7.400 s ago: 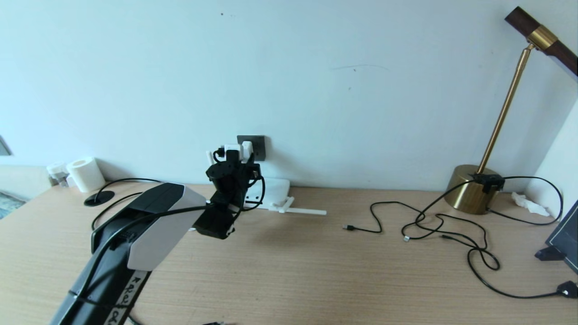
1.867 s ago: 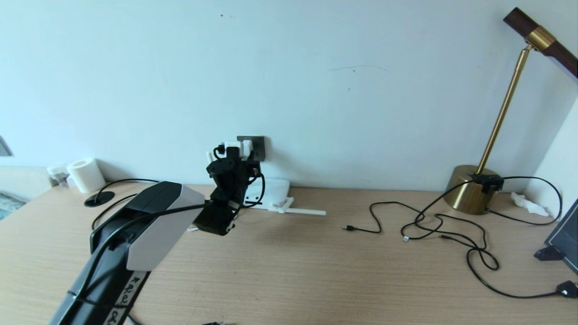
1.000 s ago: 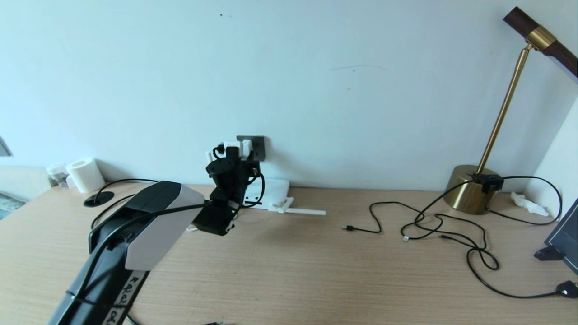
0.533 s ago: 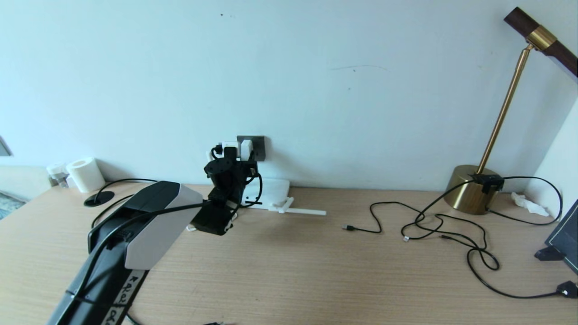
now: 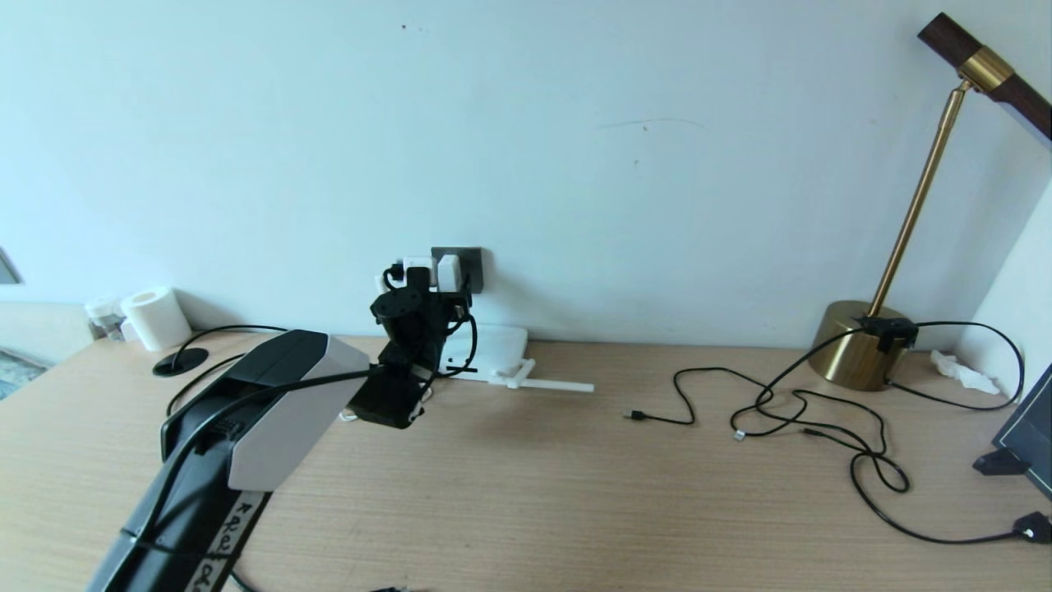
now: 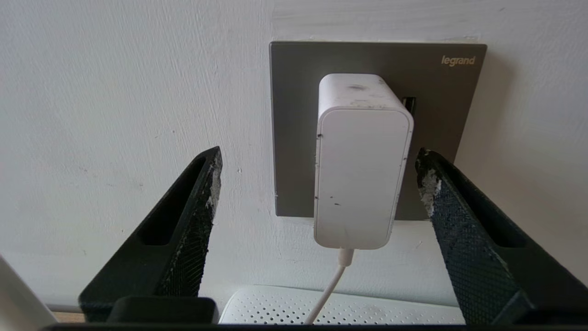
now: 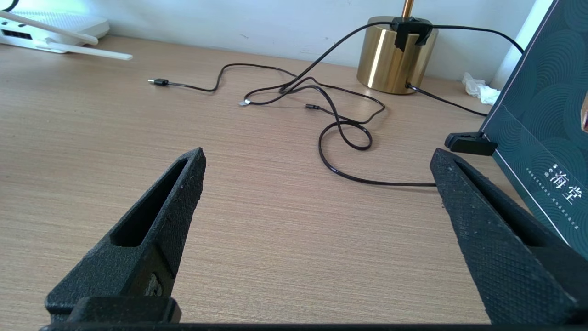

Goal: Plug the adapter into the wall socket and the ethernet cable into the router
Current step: Pick up cable

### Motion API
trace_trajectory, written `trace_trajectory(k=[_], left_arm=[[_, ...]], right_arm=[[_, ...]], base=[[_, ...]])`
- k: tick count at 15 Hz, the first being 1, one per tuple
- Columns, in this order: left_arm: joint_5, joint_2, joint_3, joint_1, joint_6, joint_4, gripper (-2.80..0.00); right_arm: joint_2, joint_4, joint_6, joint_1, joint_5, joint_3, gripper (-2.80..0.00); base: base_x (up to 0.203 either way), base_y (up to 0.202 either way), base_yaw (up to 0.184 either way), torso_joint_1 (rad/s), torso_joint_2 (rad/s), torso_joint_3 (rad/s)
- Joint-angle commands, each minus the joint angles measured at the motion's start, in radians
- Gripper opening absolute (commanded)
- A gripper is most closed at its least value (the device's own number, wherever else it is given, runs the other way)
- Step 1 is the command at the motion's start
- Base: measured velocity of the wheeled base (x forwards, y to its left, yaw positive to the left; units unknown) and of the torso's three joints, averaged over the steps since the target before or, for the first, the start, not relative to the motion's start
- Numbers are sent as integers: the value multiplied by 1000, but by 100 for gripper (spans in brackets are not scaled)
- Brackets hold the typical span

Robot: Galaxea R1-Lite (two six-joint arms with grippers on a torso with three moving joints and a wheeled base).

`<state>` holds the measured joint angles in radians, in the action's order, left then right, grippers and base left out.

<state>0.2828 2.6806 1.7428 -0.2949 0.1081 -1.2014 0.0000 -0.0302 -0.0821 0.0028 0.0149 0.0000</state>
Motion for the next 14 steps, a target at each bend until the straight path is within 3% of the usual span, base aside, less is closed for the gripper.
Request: trace_trajectory(k=[1, 7, 10, 14], left_arm=[[2, -6, -4, -5, 1, -9, 0], [4, -104, -191, -31, 1, -80, 0], [2, -242, -416, -48, 1, -156, 0], [-8, -546, -802, -64, 6, -221, 0]], right_arm=[[0, 0, -1, 0, 0, 11, 0], [1, 0, -1, 0, 0, 11, 0], [0, 0, -1, 0, 0, 11, 0], [2, 0, -1, 0, 0, 11, 0]], base=[[0, 0, 0, 0, 0, 0], [0, 0, 0, 0, 0, 0], [0, 0, 0, 0, 0, 0], [0, 0, 0, 0, 0, 0]])
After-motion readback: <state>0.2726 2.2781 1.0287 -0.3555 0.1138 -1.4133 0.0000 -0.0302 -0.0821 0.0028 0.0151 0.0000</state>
